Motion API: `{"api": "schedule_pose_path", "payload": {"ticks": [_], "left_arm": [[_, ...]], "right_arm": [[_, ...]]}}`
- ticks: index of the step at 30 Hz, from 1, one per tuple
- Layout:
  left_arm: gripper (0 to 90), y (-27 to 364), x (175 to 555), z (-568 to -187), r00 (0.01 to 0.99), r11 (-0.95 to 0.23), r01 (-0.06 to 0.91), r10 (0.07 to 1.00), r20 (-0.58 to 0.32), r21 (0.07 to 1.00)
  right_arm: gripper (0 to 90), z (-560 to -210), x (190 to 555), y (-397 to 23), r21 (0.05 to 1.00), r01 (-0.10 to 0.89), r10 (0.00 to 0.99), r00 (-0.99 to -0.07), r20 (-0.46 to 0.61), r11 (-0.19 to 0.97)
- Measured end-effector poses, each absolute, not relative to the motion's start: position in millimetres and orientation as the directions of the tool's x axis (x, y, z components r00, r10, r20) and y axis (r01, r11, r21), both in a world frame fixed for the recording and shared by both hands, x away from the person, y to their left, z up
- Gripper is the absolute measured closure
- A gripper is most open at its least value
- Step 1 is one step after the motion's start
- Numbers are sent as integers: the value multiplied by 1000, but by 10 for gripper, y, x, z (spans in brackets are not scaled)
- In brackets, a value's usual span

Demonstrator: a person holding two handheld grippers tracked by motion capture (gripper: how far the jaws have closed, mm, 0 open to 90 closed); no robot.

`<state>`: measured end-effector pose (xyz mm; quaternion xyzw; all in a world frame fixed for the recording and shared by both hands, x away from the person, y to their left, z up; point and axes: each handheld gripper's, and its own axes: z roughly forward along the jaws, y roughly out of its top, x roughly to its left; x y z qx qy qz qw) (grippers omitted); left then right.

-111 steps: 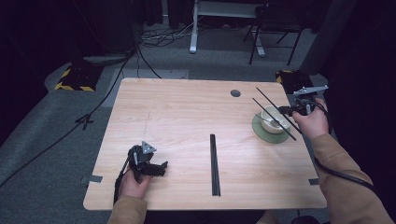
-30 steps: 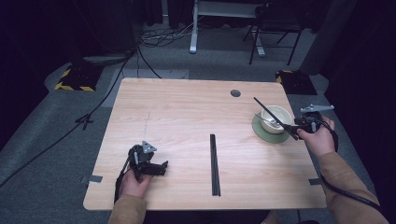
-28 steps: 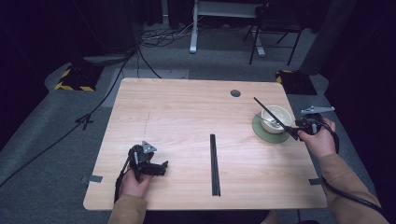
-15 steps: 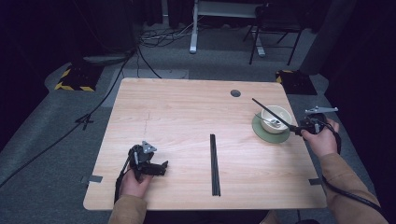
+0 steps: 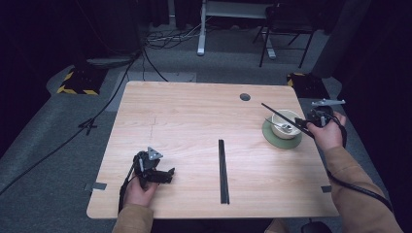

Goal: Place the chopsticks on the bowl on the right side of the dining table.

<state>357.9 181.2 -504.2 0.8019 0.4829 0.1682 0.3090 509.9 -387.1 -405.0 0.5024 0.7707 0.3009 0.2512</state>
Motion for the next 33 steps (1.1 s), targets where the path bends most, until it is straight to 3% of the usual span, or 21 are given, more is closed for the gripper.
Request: {"api": "schedule_pose_path", "payload": {"ticks": [13, 33], "left_arm": [[4, 1814, 3581, -5041, 478, -344, 669, 878, -27, 659], [4, 1815, 3583, -5042, 478, -345, 667, 878, -25, 660]], "right_arm": [[377, -4178, 5513, -3738, 681, 658, 935, -334, -120, 322], [359, -4234, 5477, -3566, 676, 636, 908, -400, -121, 371]]}}
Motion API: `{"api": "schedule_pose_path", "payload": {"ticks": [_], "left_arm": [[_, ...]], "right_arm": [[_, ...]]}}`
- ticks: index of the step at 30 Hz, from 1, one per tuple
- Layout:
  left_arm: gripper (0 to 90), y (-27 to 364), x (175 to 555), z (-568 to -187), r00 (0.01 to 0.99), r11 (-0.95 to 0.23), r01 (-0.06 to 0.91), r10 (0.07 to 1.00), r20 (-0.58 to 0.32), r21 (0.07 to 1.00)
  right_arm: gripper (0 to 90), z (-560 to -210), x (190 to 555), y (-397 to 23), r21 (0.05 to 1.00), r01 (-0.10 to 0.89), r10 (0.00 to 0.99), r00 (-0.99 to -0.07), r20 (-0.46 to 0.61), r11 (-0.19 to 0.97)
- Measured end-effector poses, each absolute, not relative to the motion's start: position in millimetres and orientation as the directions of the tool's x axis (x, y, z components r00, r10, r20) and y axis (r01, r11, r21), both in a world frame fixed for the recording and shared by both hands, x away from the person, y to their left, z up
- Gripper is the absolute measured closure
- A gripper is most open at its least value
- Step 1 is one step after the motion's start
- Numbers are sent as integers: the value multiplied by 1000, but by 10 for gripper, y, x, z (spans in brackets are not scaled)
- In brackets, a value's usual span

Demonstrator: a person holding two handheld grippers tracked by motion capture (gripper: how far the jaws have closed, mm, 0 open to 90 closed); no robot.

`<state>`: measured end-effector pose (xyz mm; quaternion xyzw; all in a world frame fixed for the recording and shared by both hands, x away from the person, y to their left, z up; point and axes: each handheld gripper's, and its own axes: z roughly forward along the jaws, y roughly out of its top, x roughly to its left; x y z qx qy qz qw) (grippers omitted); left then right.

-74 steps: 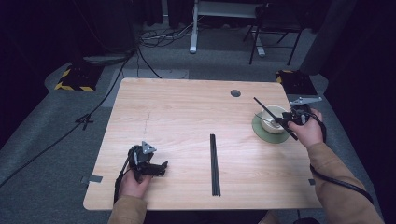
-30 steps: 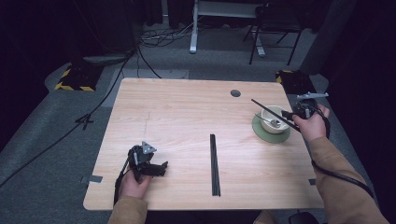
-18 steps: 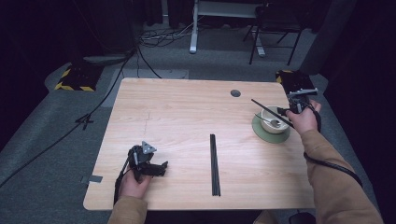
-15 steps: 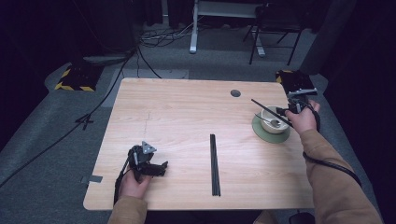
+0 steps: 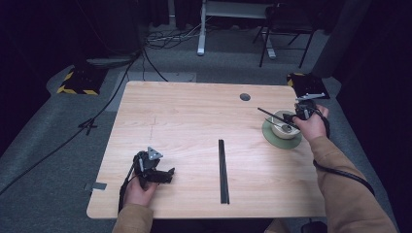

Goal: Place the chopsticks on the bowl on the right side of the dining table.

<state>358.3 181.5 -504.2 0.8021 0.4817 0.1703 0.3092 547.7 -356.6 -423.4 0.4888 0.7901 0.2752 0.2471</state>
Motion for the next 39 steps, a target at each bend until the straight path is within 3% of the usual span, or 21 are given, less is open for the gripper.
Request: {"api": "schedule_pose_path", "payload": {"ticks": [11, 28, 39], "left_arm": [[4, 1819, 3598, -5037, 484, -352, 669, 875, -25, 655], [4, 1820, 3598, -5034, 486, -353, 671, 873, -27, 652], [4, 1820, 3598, -5033, 486, -354, 671, 873, -26, 652]], "right_arm": [[353, -4143, 5255, -3563, 717, 592, 900, -420, -116, 368], [342, -4151, 4738, -4080, 746, 566, 914, -381, -140, 351], [353, -4245, 4769, -4211, 728, 580, 916, -362, -173, 366]]}}
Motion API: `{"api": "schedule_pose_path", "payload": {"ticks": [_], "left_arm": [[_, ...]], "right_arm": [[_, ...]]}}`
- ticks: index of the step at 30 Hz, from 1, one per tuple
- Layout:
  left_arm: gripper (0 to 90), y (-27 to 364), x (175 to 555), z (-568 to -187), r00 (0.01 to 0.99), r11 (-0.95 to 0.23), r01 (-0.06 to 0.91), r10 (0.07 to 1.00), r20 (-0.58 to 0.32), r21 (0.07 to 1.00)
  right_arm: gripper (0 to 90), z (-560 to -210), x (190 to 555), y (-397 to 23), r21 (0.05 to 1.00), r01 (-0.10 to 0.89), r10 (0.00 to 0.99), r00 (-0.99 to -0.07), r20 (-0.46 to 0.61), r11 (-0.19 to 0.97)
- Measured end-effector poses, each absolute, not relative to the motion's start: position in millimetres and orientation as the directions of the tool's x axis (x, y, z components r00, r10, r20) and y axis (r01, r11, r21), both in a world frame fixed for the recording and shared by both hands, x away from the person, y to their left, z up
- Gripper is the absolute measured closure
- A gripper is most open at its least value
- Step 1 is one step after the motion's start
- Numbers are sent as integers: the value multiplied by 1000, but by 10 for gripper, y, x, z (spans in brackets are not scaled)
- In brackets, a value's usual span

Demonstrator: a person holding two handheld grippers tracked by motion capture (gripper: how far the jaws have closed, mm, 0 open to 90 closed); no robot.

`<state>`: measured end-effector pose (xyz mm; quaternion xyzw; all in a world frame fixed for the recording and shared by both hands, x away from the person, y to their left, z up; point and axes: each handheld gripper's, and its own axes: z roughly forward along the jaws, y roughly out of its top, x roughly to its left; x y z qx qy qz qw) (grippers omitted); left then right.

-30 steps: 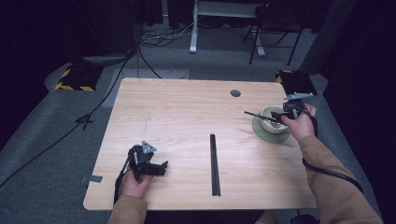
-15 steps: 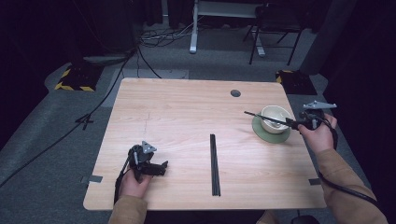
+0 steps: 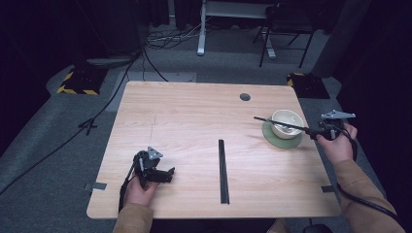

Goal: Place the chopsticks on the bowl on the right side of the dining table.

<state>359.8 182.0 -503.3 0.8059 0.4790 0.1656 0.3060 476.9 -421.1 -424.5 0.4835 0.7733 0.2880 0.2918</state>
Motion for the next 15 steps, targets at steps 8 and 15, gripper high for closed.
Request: {"api": "schedule_pose_path", "payload": {"ticks": [8, 15], "left_arm": [[4, 1820, 3598, -5033, 486, -355, 670, 873, -25, 652], [4, 1820, 3597, -5033, 486, -354, 671, 874, -26, 652]], "right_arm": [[357, -4266, 4902, -4281, 732, 592, 931, -326, -168, 339], [371, -4267, 4975, -4315, 734, 595, 937, -303, -173, 328]]}}
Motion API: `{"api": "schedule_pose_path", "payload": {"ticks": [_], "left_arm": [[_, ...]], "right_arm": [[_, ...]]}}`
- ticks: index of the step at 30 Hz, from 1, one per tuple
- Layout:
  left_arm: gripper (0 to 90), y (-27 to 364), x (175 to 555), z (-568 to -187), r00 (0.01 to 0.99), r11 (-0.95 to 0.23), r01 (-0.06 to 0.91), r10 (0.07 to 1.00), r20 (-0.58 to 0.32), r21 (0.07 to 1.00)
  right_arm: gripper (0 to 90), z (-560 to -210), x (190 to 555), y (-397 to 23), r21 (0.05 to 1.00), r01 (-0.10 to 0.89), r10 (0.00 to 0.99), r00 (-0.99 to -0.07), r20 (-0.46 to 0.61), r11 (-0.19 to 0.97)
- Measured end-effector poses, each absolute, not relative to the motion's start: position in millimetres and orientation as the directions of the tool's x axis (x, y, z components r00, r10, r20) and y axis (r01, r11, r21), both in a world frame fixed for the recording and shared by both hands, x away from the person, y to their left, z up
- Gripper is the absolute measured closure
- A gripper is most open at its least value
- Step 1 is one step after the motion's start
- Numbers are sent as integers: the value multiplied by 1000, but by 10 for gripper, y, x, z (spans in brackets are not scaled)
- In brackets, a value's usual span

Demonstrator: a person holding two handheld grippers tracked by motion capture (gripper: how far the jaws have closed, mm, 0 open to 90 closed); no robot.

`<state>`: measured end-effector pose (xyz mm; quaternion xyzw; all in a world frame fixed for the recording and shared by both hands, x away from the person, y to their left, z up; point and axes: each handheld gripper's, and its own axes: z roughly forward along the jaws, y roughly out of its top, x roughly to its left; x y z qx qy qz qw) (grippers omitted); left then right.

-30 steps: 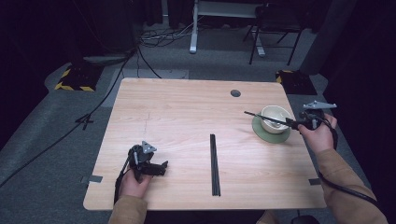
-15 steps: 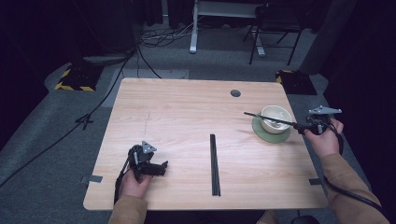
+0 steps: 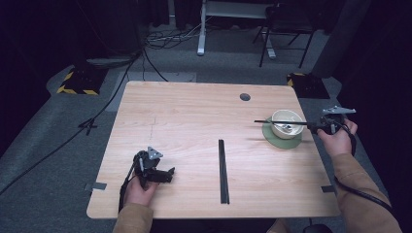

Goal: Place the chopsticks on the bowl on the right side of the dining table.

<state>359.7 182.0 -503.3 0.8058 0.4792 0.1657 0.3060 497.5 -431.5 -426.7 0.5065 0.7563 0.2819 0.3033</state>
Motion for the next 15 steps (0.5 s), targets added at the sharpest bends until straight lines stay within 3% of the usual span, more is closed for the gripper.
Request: {"api": "schedule_pose_path", "payload": {"ticks": [15], "left_arm": [[4, 1820, 3597, -5032, 486, -354, 671, 874, -25, 652]], "right_arm": [[361, -4238, 4993, -4413, 753, 588, 949, -273, -157, 294]]}}
